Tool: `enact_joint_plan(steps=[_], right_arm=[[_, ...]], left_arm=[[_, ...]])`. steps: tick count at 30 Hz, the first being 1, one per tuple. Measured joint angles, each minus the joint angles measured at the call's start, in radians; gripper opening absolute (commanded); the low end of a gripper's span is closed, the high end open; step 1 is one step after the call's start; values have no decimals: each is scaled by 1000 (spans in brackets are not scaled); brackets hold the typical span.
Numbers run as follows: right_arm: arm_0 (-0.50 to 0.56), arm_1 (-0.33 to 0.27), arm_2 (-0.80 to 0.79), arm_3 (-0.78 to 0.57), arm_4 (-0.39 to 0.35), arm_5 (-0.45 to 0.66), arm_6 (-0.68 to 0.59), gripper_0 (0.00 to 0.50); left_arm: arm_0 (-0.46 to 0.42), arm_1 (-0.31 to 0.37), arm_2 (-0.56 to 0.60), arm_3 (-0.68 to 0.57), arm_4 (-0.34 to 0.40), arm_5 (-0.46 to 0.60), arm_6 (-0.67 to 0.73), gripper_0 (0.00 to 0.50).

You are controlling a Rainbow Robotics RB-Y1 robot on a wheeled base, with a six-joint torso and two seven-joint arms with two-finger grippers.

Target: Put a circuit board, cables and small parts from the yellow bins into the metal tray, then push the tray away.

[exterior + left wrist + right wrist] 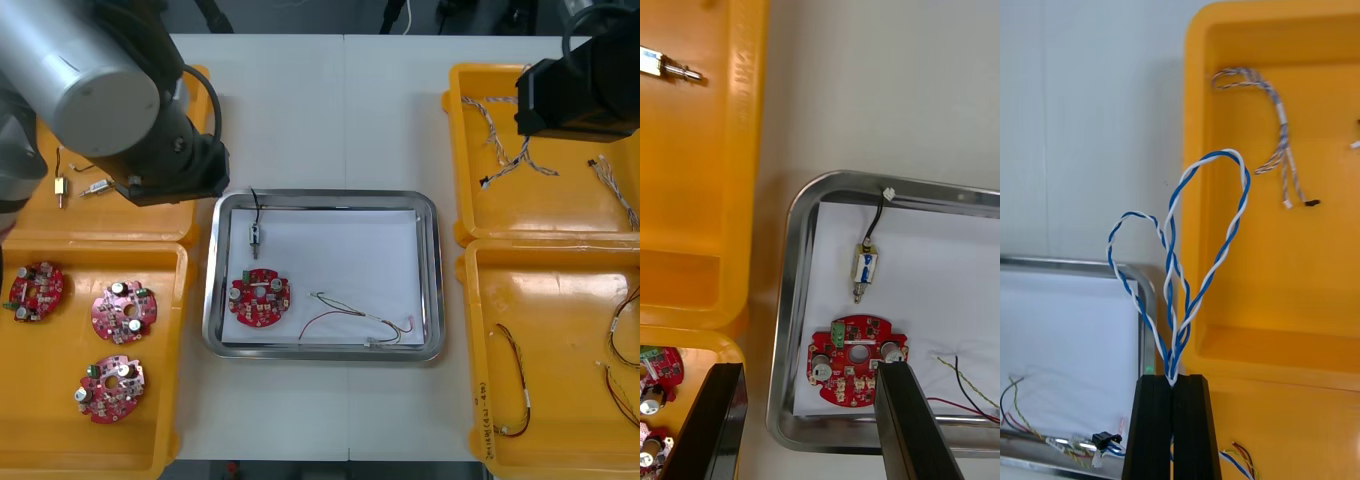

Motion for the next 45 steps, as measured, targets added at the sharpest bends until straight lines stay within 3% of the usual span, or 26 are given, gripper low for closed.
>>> enact_joint_plan(steps=[8,12,17,23,28,35,45], right_arm=[[0,0,79,-45,-138,0,61,0],[0,0,110,-76,-155,0,83,0],[0,0,178,-114,-127,0,265,0],[0,3,259,-118,-77,0,334,0],[0,29,340,-118,1,0,566,0],[-1,116,443,-106,78,0,573,0],[-10,164,558,-1,98,-91,608,0]], left_arm=[[0,69,120,0,68,2,-65,500],[0,107,152,0,102,2,-169,500],[0,154,163,12,123,2,-207,500],[5,182,216,71,141,2,-213,500],[29,198,294,116,149,3,-311,500],[66,225,380,174,149,3,-553,500],[126,238,491,236,116,3,-611,500]])
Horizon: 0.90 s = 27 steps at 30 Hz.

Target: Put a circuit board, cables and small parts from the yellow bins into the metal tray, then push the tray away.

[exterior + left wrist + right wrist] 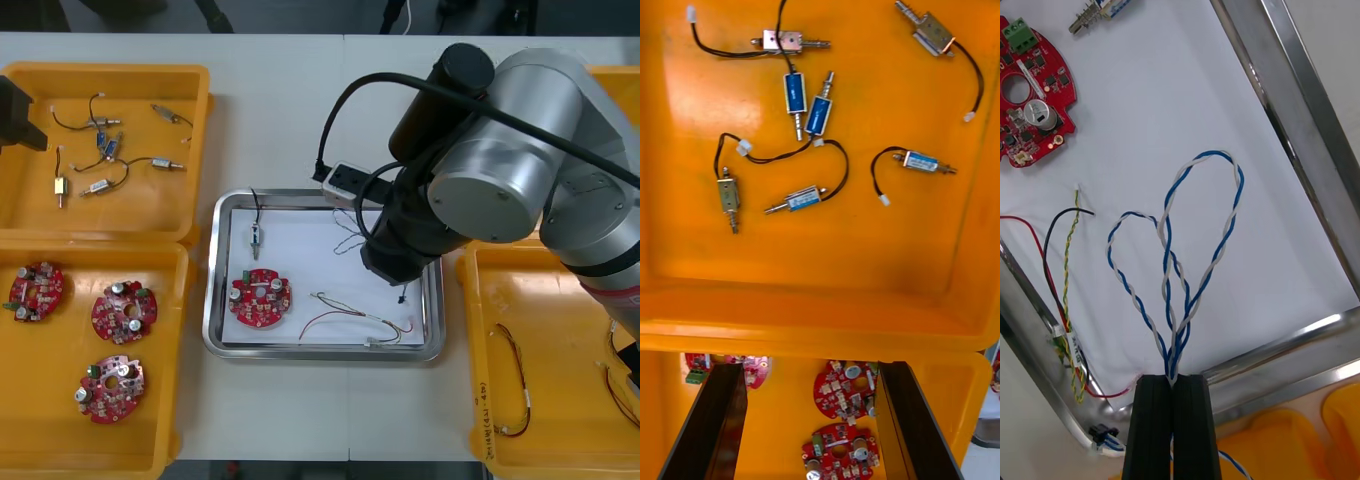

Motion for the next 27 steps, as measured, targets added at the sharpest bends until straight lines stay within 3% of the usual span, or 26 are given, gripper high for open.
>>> enact_joint_plan(steps=[10,21,27], right_arm=[[-5,1,34,114,5,-122,213,0],[-6,1,37,222,14,-186,417,0],[-6,1,94,243,98,-254,429,0]], left_arm=[[26,1,48,109,-54,0,-346,500],[26,1,48,248,-72,-95,-351,500],[26,1,47,283,-78,-164,-351,500]])
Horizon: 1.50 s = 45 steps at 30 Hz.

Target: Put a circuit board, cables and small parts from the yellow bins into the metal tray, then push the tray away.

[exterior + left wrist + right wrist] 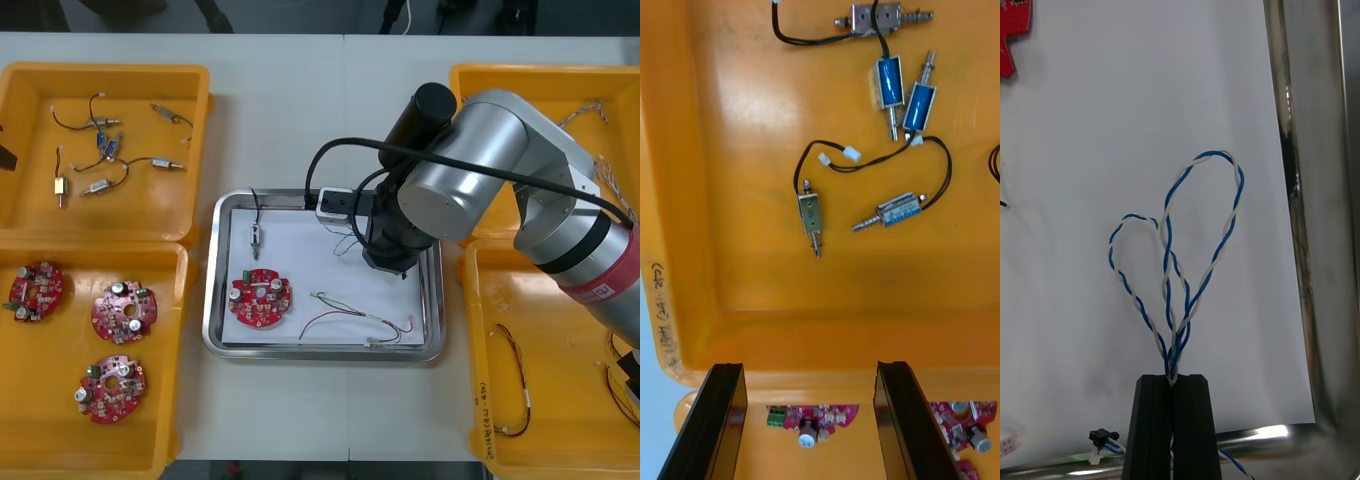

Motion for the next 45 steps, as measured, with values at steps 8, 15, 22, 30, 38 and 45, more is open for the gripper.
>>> enact_joint_plan(steps=[8,15,22,30,38,45], right_arm=[[0,0,49,58,19,-49,4,0],[0,0,54,115,26,-111,11,0],[0,0,54,125,41,-117,11,1],[0,0,54,125,62,-117,11,500],[-5,0,53,125,67,-91,11,500],[-40,10,17,105,45,93,10,500]], left_arm=[[0,0,-38,68,-3,-122,0,500],[0,0,-99,109,-3,-210,0,500],[0,0,-148,123,-5,-261,0,500],[0,-1,-200,193,-9,-369,0,500],[1,-7,-230,226,-20,-437,0,500],[1,-20,-279,279,-20,-539,0,500]])
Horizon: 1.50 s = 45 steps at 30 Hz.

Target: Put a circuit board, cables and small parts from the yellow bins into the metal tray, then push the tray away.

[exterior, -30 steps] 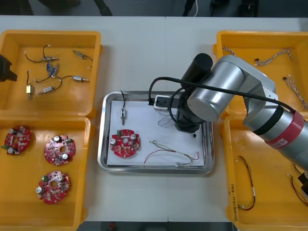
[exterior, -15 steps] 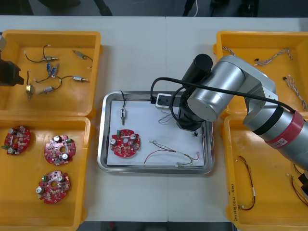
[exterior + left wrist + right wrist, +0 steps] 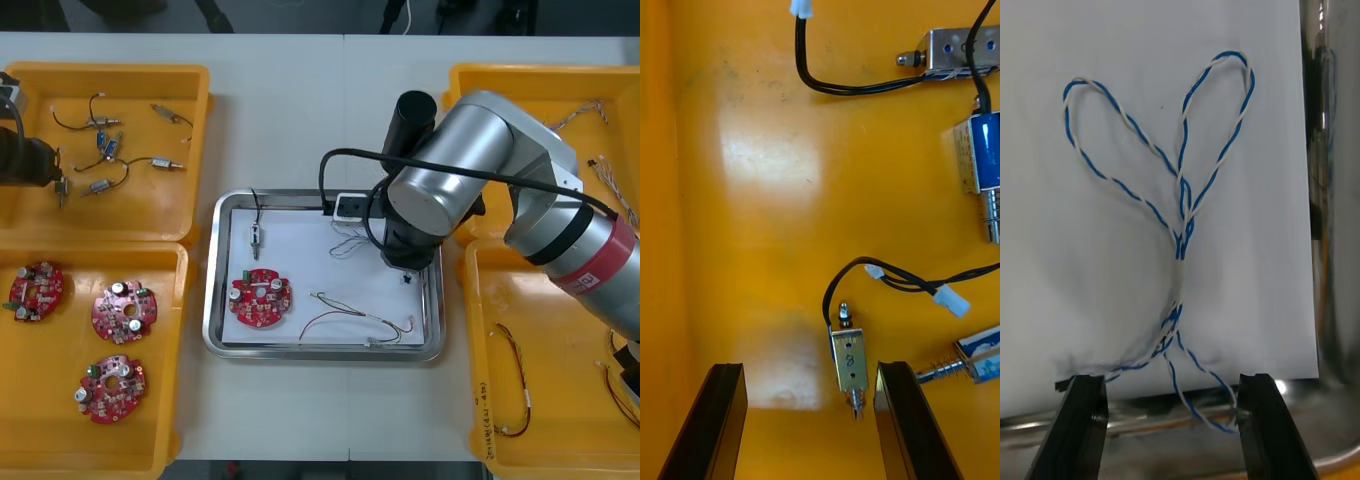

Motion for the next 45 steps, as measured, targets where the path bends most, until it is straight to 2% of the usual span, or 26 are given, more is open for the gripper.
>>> enact_joint_plan(steps=[5,10,17,27,28,29,30,31,32,33,36,39,45], right_arm=[[-33,25,-92,-5,-82,129,-5,500],[-62,36,-160,-17,-115,230,-10,500],[-103,40,-231,-38,-129,248,-41,500],[-108,22,-337,-152,-169,252,-330,500],[-108,17,-343,-159,-174,252,-350,500],[-108,13,-353,-163,-183,252,-377,500],[-108,9,-363,-165,-194,252,-409,500],[-107,4,-377,-165,-210,252,-446,500],[-107,-2,-391,-165,-232,252,-484,500],[-107,-10,-405,-166,-250,253,-519,500],[-107,-39,-438,-176,-287,253,-582,500],[-99,-75,-456,-205,-294,253,-628,500],[-46,-154,-486,-287,-299,253,-803,500]], left_arm=[[0,-12,-26,20,0,-40,0,500],[0,-13,-56,35,0,-87,0,500],[0,-13,-84,51,0,-106,0,500],[0,-16,-106,70,1,-137,0,500],[0,-16,-106,70,1,-138,0,461],[0,-16,-106,70,1,-138,0,374],[0,-16,-106,70,1,-138,0,250],[0,-16,-106,70,1,-138,0,176],[0,-16,-106,70,1,-139,0,19],[0,-17,-106,70,1,-139,0,0],[1,-18,-106,70,4,-141,0,0],[1,-18,-106,71,6,-144,0,0],[1,-18,-106,72,12,-147,0,0]])
